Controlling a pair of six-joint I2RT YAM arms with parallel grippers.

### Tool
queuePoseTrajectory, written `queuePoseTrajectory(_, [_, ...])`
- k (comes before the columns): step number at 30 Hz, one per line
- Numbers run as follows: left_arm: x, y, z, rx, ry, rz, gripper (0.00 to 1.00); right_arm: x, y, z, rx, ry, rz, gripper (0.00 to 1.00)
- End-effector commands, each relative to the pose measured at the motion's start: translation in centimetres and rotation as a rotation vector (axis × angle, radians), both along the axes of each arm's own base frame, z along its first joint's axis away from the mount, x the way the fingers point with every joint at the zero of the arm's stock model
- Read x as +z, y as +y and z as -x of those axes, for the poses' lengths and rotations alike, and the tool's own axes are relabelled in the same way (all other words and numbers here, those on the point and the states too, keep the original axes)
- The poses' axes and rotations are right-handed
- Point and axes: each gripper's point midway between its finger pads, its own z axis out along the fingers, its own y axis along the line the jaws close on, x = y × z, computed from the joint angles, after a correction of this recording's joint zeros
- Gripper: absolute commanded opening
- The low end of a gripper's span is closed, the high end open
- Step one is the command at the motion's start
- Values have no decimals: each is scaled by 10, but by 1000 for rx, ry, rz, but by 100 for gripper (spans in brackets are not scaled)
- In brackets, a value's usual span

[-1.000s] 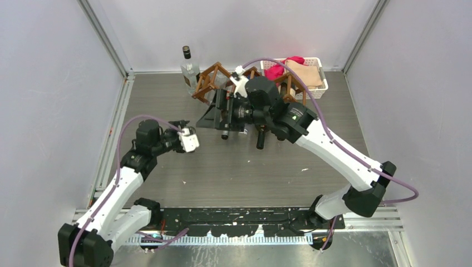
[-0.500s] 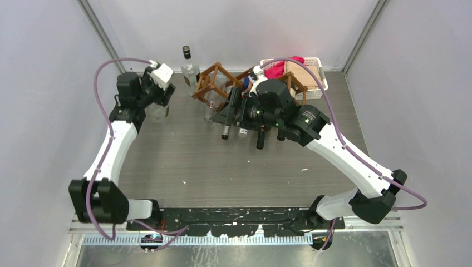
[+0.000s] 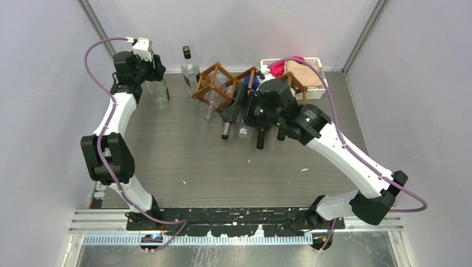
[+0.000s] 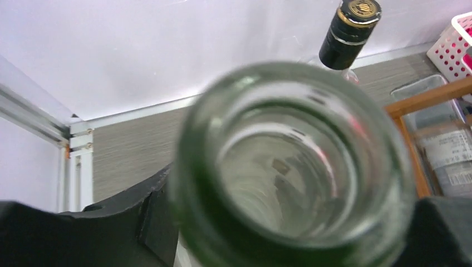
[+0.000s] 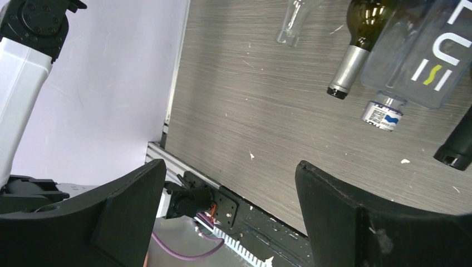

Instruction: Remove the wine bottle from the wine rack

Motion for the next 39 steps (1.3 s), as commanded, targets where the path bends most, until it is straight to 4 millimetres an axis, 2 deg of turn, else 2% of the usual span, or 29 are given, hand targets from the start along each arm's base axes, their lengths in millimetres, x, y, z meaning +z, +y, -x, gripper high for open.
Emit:
queuePoseTrajectory(1, [118, -7, -19, -23, -386, 79, 0, 8, -5, -11, -35, -42, -21, 91])
queuePoseTrajectory(10, [99, -12, -52, -61, -449, 142, 0, -7, -8, -24, -56, -36, 10, 91])
queuePoseTrajectory(18, [84, -14, -63, -82, -452, 131, 0, -14, 0, -33, -44, -20, 17, 91])
queuePoseTrajectory(30, [117, -26, -85, -102, -548, 129, 0, -34, -1, -43, -73, -4, 74, 91])
queuePoseTrajectory(36, [119, -35, -85, -119, -564, 129, 0, -53, 8, -56, -75, 22, 118, 92])
queuePoseTrajectory(37, [118, -35, -84, -120, -564, 121, 3, -58, 10, -59, -78, 28, 132, 92])
queuePoseTrajectory(38, [116, -35, -82, -119, -565, 112, 18, -63, 12, -64, -83, 31, 149, 92])
queuePoseTrajectory(39, [116, -34, -80, -118, -569, 102, 43, -66, 14, -68, -85, 32, 161, 93])
